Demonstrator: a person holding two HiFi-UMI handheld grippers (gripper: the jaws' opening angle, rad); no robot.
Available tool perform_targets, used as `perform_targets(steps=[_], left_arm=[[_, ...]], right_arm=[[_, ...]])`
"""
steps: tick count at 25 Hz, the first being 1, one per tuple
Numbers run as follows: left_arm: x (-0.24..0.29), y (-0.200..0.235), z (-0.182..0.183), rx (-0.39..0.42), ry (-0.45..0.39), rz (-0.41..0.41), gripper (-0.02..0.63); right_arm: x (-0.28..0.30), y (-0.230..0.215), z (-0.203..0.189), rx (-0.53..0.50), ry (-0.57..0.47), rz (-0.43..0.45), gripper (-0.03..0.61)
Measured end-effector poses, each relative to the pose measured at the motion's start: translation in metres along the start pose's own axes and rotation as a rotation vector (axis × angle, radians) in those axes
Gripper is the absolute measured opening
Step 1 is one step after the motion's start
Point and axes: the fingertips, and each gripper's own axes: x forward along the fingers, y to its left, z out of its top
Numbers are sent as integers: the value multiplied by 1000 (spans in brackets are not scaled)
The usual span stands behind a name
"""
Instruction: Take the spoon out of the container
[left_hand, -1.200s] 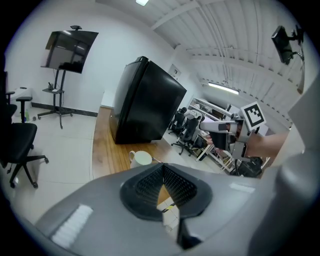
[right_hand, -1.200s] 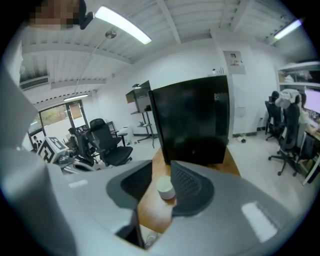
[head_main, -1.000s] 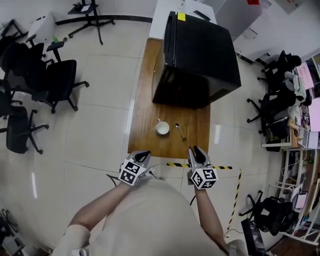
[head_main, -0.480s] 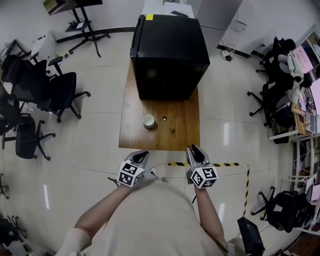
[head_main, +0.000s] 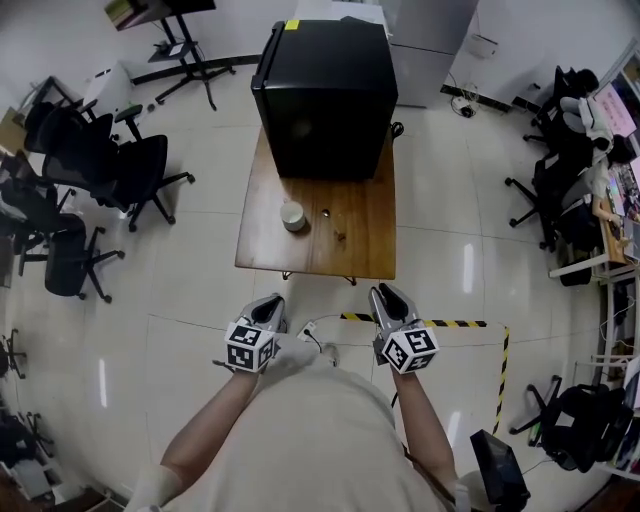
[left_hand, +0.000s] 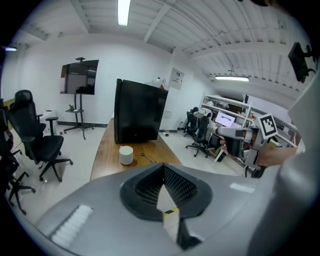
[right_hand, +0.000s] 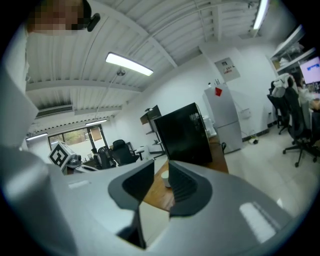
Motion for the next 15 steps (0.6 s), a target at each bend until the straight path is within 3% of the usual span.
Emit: perform_targets(steps=[5, 15], left_arm=[[-22, -26, -38, -8, 48, 32, -8], [-62, -62, -75, 56, 95, 40, -8]], right_arm=[[-20, 6, -20, 2, 26, 51, 78], [-44, 31, -64, -7, 85, 125, 61]])
